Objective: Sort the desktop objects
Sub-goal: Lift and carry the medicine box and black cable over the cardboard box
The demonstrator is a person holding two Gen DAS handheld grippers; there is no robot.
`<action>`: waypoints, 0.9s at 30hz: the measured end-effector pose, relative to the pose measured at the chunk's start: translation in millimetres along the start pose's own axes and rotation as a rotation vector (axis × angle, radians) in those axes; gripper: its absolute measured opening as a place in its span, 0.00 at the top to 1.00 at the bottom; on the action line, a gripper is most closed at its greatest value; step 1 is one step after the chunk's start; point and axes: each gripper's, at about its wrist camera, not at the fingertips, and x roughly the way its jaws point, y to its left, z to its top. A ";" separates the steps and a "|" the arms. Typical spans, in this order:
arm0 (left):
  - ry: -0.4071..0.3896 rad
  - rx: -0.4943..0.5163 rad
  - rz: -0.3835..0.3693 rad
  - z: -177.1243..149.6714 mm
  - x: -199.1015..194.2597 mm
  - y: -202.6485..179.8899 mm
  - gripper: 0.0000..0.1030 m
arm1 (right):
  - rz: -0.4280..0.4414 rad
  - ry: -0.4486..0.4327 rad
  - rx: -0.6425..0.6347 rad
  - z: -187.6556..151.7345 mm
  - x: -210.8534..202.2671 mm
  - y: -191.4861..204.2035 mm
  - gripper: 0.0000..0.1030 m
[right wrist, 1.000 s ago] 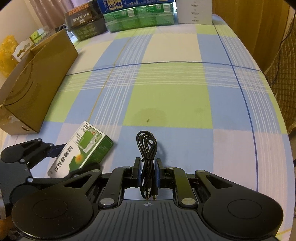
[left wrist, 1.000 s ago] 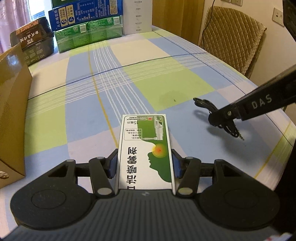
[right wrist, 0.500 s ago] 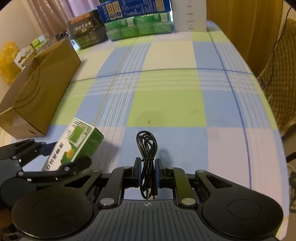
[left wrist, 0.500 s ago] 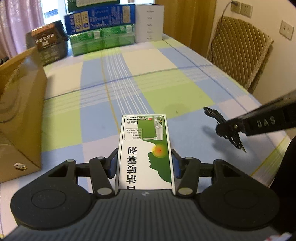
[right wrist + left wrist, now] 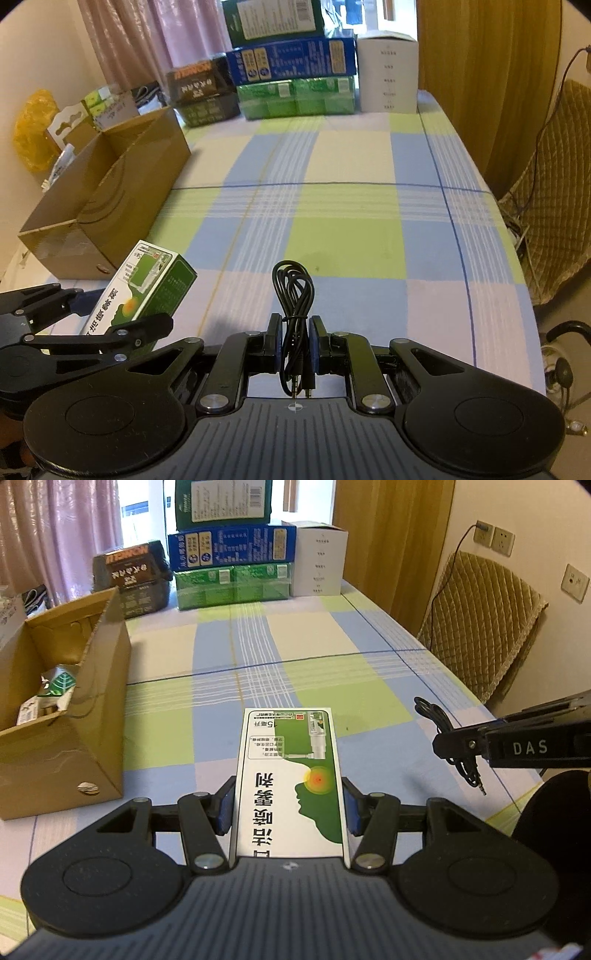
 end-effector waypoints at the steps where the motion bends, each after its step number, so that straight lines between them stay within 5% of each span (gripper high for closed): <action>1: -0.005 -0.003 0.002 0.3 -4.5 0.3 0.51 | 0.002 -0.004 -0.004 -0.3 -2.3 1.6 0.89; 27: -0.072 -0.061 0.053 9.5 -57.6 30.6 0.51 | 0.037 -0.072 -0.067 12.4 -27.9 32.6 0.89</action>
